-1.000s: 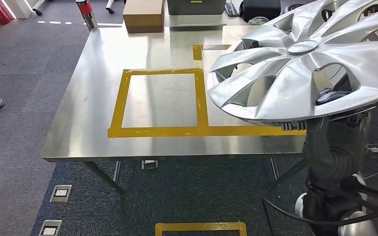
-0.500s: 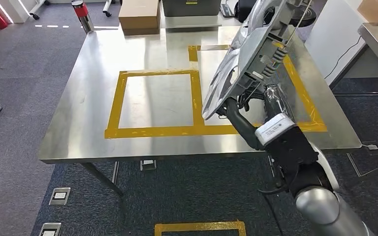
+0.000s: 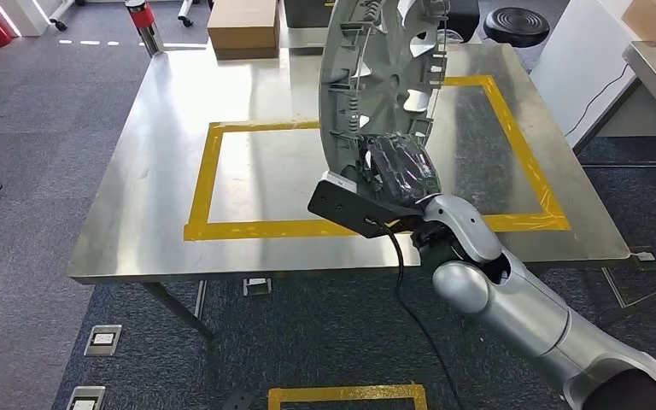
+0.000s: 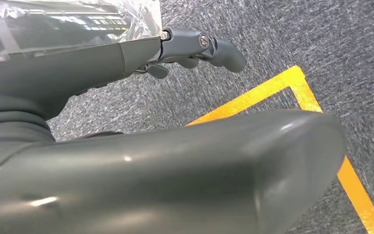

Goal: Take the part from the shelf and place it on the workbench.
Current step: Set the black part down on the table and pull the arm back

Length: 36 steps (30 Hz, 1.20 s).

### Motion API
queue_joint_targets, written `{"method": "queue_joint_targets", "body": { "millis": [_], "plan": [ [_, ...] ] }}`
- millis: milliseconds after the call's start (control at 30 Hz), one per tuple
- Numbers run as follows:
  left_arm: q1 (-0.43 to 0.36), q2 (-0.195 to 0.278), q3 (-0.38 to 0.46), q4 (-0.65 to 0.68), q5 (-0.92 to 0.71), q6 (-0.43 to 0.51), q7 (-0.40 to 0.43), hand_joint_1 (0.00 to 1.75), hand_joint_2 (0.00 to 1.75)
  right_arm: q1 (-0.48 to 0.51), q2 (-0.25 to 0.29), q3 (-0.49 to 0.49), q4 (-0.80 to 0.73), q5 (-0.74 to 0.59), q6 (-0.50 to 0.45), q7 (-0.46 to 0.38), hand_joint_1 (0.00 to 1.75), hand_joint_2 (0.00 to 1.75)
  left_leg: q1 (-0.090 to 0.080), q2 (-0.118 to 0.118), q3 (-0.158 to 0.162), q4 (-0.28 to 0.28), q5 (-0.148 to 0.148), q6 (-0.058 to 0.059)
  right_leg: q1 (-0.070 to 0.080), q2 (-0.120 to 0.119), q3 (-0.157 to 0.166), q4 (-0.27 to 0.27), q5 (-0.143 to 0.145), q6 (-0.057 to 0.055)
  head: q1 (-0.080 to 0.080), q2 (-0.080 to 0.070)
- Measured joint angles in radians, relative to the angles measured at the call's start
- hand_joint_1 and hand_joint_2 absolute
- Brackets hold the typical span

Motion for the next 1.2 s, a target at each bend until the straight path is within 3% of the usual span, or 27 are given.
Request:
{"method": "queue_joint_targets", "body": {
  "millis": [267,433,600,867,1033,1200],
  "plan": [
    [-0.007,-0.02,-0.004,-0.001,-0.018,-0.041,0.003,0.0,1.75,-0.127,0.138,0.17,0.293,0.33,0.146,-0.06,1.75,1.75,0.0,0.0,0.0,0.0,0.0,0.0,0.001,0.0,0.0,0.0,0.0,0.0,0.0,0.0],
    [-0.006,-0.03,-0.004,-0.001,-0.031,-0.063,0.004,0.0,1.75,-0.187,0.23,0.248,0.532,0.358,0.257,-0.155,1.75,1.75,0.001,0.0,0.001,0.0,0.0,0.0,0.001,-0.001,0.0,0.0,0.0,0.0,-0.002,0.0],
    [-0.002,-0.041,-0.004,-0.001,-0.018,-0.106,-0.014,0.0,1.75,-0.227,0.275,0.294,0.726,0.368,0.316,-0.164,1.75,1.75,0.0,-0.001,0.0,0.0,0.001,0.0,0.001,-0.002,0.001,-0.001,0.001,0.001,-0.002,0.0],
    [-0.002,-0.065,0.001,-0.001,0.006,-0.129,-0.009,0.0,1.75,-0.294,0.28,0.324,0.914,0.327,0.347,-0.068,1.75,1.75,0.0,-0.001,0.0,0.001,0.001,0.001,0.0,-0.001,0.001,-0.006,0.003,0.004,-0.002,0.0],
    [0.006,-0.068,0.006,-0.001,0.008,-0.131,-0.01,0.0,1.75,-0.322,0.23,0.32,0.976,0.3,0.402,0.042,1.75,1.75,0.0,-0.001,0.0,0.001,0.002,0.003,0.0,-0.001,0.003,-0.008,0.005,0.006,-0.002,0.0],
    [0.01,-0.068,0.008,-0.001,0.008,-0.131,-0.01,0.0,1.75,-0.326,0.19,0.318,1.002,0.294,0.421,0.064,1.75,1.75,0.0,0.003,0.0,0.001,0.002,0.003,0.0,0.005,0.003,-0.009,0.007,0.008,-0.002,0.0]
  ]
}}
